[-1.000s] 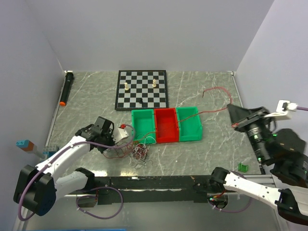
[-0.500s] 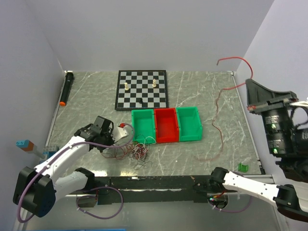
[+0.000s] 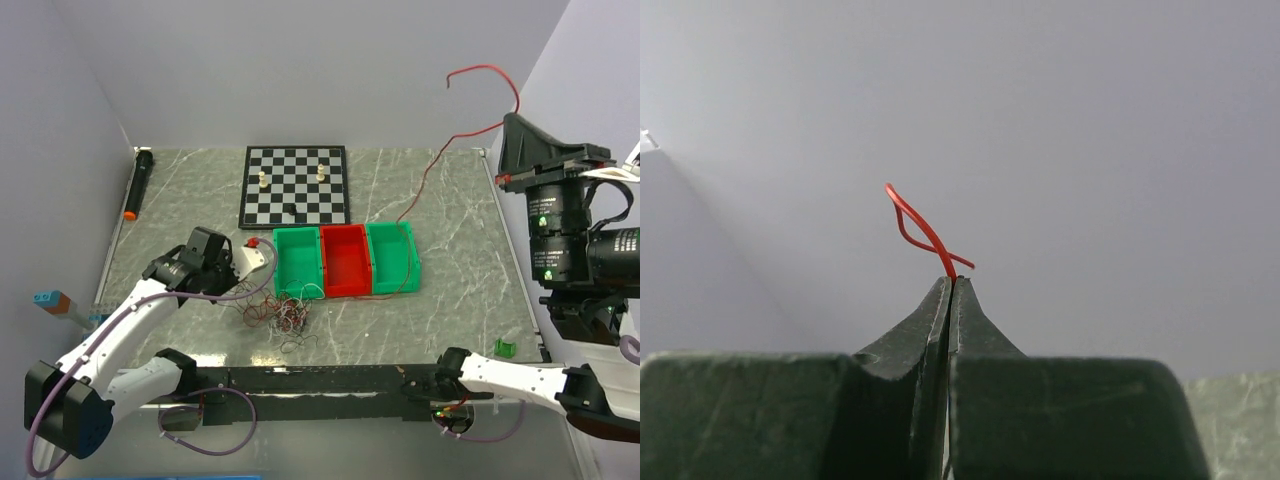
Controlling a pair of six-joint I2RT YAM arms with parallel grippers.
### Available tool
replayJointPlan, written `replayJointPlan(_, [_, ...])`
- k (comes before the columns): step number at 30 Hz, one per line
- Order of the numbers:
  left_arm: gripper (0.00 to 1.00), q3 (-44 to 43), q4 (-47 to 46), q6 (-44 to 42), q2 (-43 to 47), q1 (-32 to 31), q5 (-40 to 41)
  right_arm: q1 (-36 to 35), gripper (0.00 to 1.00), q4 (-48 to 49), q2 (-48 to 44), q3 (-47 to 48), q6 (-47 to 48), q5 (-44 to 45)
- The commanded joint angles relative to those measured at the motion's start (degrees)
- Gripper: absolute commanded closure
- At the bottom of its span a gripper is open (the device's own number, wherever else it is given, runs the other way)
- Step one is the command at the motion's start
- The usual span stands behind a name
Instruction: Untangle the cables
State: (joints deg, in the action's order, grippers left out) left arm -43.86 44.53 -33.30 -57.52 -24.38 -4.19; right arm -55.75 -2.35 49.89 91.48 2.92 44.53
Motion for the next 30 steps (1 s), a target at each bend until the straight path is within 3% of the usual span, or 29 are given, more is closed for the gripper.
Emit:
replayJointPlan(1, [0.91,-0.71,0.73,1.13,1.62,0.21,-1.97,-0.24,1.00,11.21,3.28,3.35,12.01,0.73])
replayJointPlan(17, [0.91,0.09,1.17,1.75,1.62,0.30,-2.67,0.81,1.00,30.29,13.39,3.97,31.62,2.05])
replayJointPlan(30, [0.91,-0.44,1.43,2.10,2.41,0.21,-2.32,7.84,1.00,20.73,10.41,-7.10,16.17,3.01])
